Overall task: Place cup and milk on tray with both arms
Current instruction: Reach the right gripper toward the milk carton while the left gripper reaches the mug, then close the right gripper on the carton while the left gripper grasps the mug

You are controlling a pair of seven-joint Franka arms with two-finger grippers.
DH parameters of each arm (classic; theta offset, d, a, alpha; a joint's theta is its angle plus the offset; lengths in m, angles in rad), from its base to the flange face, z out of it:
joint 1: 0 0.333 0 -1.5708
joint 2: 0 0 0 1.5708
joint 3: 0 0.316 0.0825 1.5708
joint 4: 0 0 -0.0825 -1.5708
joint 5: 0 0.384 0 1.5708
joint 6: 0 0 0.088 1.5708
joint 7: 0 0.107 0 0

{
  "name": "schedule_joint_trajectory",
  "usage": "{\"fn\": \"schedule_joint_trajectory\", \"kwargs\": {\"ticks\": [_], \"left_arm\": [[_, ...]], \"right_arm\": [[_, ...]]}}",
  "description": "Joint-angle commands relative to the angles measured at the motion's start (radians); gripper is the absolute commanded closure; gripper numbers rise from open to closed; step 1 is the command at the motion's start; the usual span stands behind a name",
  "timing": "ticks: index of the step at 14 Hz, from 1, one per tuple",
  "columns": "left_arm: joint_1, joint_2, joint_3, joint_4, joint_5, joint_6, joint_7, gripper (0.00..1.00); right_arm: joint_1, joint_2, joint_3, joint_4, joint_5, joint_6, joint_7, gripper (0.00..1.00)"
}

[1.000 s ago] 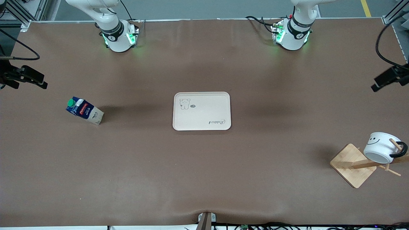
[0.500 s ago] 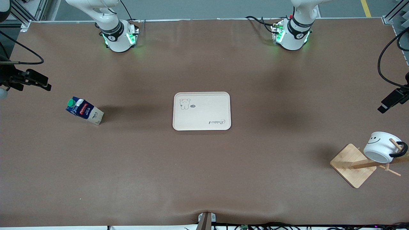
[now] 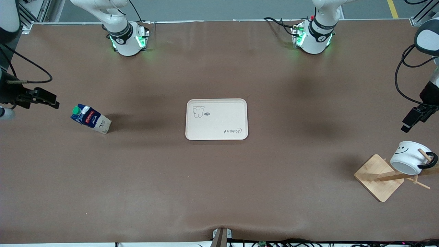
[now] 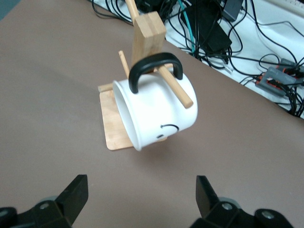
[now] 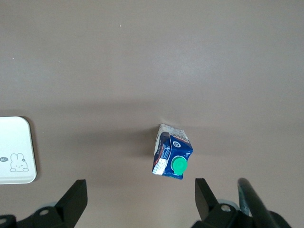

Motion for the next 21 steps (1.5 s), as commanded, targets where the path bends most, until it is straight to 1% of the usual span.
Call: {"fn": "schedule_joint_trajectory", "kwargs": {"ticks": [1,4,6,7,9,11,13,14,17,19,21], "left_arm": [[0.013,0.035,-0.008,-0.008,-0.017,0.089,0.052,0.00],[0.022,0.075,-0.008,-0.006,-0.019,0.141,0.133,0.00],[0.025,0.095,-0.010,0.001,-0.028,0.152,0.190,0.00],[0.025,0.101,-0.010,0.003,-0.043,0.161,0.215,0.04],[0.025,0.118,-0.010,0.007,-0.074,0.180,0.300,0.05],[0.025,0.135,-0.010,0.027,-0.146,0.180,0.380,0.07],[0.018,0.153,-0.013,0.032,-0.230,0.180,0.429,0.12],[0.017,0.159,-0.013,0.044,-0.250,0.184,0.466,0.14],[0.017,0.193,-0.013,0.078,-0.290,0.188,0.540,0.19],[0.013,0.202,-0.016,0.092,-0.298,0.188,0.542,0.26],[0.004,0.221,-0.019,0.104,-0.335,0.194,0.542,0.32]], "right_arm": [[-0.007,0.032,0.001,0.021,-0.004,0.011,0.016,0.00],[-0.018,0.072,0.000,0.021,-0.015,0.026,0.018,0.00],[-0.018,0.077,0.000,0.021,-0.019,0.032,0.018,0.00],[-0.020,0.078,0.000,0.018,-0.019,0.029,0.019,0.00],[-0.030,0.081,-0.002,0.015,-0.019,0.031,0.021,0.00],[-0.055,0.115,0.000,0.020,-0.003,0.043,0.021,0.00],[-0.076,0.127,0.000,0.018,-0.001,0.068,0.021,0.00],[-0.080,0.139,0.000,0.015,-0.003,0.057,0.012,0.00],[-0.090,0.193,-0.002,0.015,-0.004,0.042,0.012,0.00],[-0.095,0.207,-0.003,0.012,-0.010,0.054,0.015,0.00],[-0.103,0.233,-0.002,-0.006,-0.013,0.092,0.015,0.00]]}}
